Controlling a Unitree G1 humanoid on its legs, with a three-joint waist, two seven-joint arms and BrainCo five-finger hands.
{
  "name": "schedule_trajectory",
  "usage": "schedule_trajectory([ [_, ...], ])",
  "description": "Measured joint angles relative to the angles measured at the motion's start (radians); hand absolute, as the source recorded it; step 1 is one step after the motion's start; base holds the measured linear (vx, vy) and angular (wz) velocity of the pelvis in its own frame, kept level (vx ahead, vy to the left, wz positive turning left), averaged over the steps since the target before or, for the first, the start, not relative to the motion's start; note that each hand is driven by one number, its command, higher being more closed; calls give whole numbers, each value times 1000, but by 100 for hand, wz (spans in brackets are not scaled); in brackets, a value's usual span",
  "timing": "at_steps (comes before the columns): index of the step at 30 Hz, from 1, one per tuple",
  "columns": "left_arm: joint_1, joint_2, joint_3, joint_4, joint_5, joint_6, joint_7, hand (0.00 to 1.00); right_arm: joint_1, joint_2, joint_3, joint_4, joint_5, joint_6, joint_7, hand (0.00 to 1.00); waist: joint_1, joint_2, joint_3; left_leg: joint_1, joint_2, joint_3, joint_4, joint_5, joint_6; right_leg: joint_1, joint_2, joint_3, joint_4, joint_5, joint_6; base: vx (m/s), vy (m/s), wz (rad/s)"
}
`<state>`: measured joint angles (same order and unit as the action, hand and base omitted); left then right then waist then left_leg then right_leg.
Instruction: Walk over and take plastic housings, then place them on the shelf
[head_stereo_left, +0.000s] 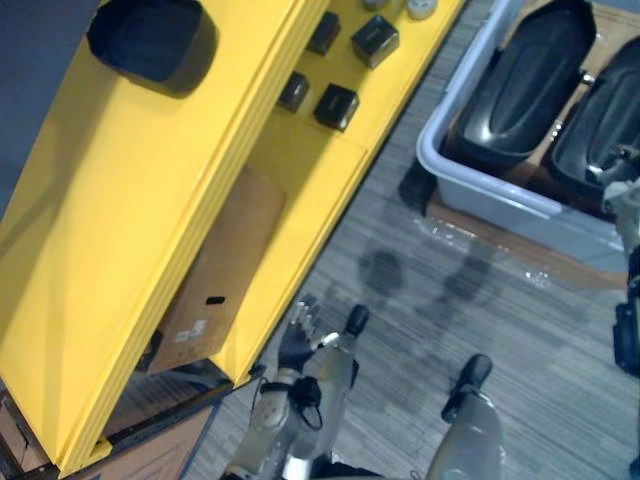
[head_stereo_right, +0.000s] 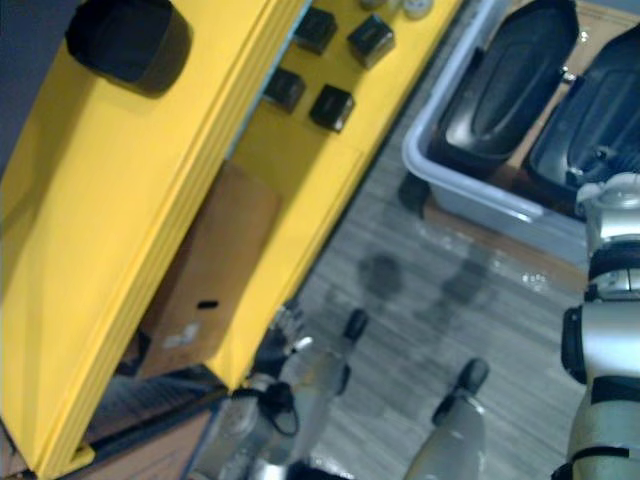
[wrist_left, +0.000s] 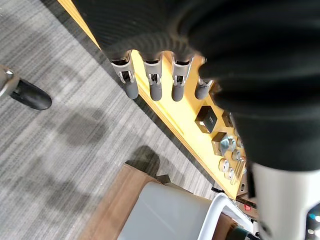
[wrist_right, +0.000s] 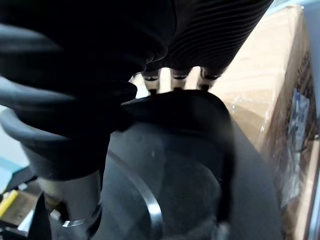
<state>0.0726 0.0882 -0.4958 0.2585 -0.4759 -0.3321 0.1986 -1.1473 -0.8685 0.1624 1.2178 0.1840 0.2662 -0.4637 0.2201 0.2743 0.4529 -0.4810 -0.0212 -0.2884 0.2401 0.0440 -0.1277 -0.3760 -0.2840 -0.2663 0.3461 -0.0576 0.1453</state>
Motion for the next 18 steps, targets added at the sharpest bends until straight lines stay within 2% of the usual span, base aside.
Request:
schedule_trajectory([
  [2,-3,0,-4,2,-1,0,12,0,-10,-16,19,11,-60,38,-10,100,1,0,0,-13,-3,0,11,-3,3,-8,-2,0,3,1,2,6,6,4],
  [5,-4,-1,-17,3,-9,-4,27,0,-14,-30,30,26,-171,132,-18,100,7,1,-1,-13,-8,1,15,-5,4,-7,-9,-3,11,1,6,13,0,3],
  [7,-4,-1,-24,3,-12,-4,34,0,-15,-34,36,31,-195,151,-20,100,11,1,-1,-13,-8,1,16,-5,4,-6,-9,-5,12,1,6,5,-7,2],
  [8,-4,-2,-27,1,-26,-4,40,0,-38,-33,36,52,-267,216,-14,100,18,2,-1,-14,-10,1,21,-7,6,-3,-10,-7,13,-2,5,8,-11,5],
  [12,-4,-1,-26,-7,-27,-4,47,0,-35,-29,36,87,-278,258,6,100,22,14,-11,-30,-16,3,48,-21,10,-3,-13,-10,13,-2,6,2,4,3],
  [14,-3,2,-23,-20,-27,-2,53,0,-35,-29,35,102,-281,263,9,100,22,15,-11,-30,-17,4,49,-21,11,-3,-14,-9,12,-2,7,0,0,0],
  [18,7,8,15,-81,-27,5,53,0,-36,-41,36,110,-386,297,58,100,21,15,-11,-30,-16,10,50,-21,11,-1,-14,-10,12,0,11,0,0,0],
])
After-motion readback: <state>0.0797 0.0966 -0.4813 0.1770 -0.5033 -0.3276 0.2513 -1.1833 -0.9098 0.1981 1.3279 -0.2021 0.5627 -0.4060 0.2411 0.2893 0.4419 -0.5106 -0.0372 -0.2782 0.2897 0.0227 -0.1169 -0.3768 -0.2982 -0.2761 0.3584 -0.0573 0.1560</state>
